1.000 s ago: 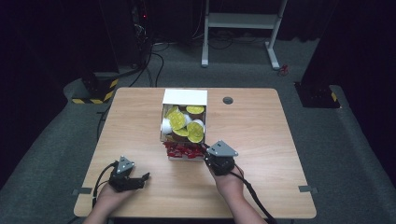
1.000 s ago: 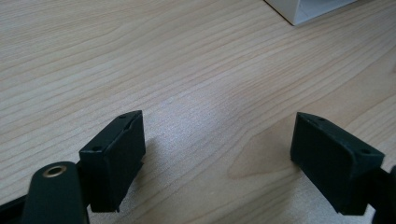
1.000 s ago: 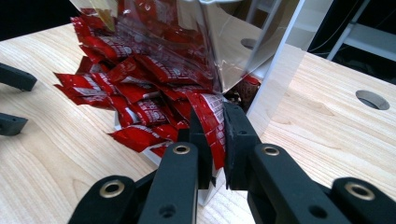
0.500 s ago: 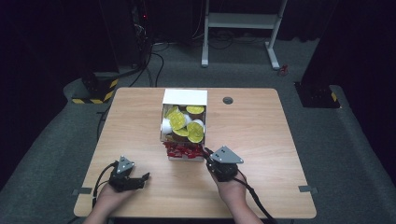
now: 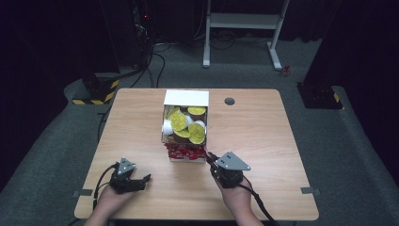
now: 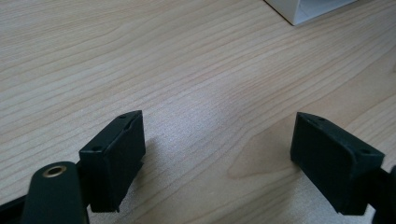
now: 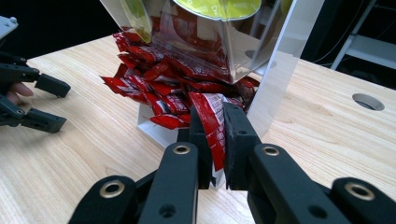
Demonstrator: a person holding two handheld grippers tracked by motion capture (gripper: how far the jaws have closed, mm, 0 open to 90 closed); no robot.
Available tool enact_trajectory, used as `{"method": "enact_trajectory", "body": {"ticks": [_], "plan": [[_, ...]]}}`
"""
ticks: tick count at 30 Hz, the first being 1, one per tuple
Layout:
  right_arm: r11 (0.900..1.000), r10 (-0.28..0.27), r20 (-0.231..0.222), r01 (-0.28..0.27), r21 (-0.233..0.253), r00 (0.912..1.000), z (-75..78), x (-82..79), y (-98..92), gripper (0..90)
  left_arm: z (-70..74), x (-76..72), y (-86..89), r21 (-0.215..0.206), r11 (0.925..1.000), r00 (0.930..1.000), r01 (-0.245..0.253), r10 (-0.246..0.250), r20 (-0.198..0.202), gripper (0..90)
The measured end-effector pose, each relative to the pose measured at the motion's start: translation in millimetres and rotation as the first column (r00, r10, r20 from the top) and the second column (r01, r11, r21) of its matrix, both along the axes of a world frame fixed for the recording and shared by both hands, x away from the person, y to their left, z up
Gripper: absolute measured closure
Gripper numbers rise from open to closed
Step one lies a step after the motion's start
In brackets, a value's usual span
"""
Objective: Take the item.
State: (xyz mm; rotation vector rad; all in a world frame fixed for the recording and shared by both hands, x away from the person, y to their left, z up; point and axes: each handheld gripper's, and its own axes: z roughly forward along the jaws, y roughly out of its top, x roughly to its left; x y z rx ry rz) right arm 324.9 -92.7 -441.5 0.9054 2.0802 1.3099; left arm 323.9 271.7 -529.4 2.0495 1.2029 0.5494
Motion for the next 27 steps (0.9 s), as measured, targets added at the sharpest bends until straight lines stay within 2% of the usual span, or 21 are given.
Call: {"method": "enact_trajectory", "body": {"ticks": [27], "plan": [[0.999,-0.006,0.027,0.005,0.055,0.9996,11.2,-26.3,-19.8,84.9,0.0,0.0,-0.1,0.001,1.0000,1.0000,0.000,0.000,0.000,18.4]]}}
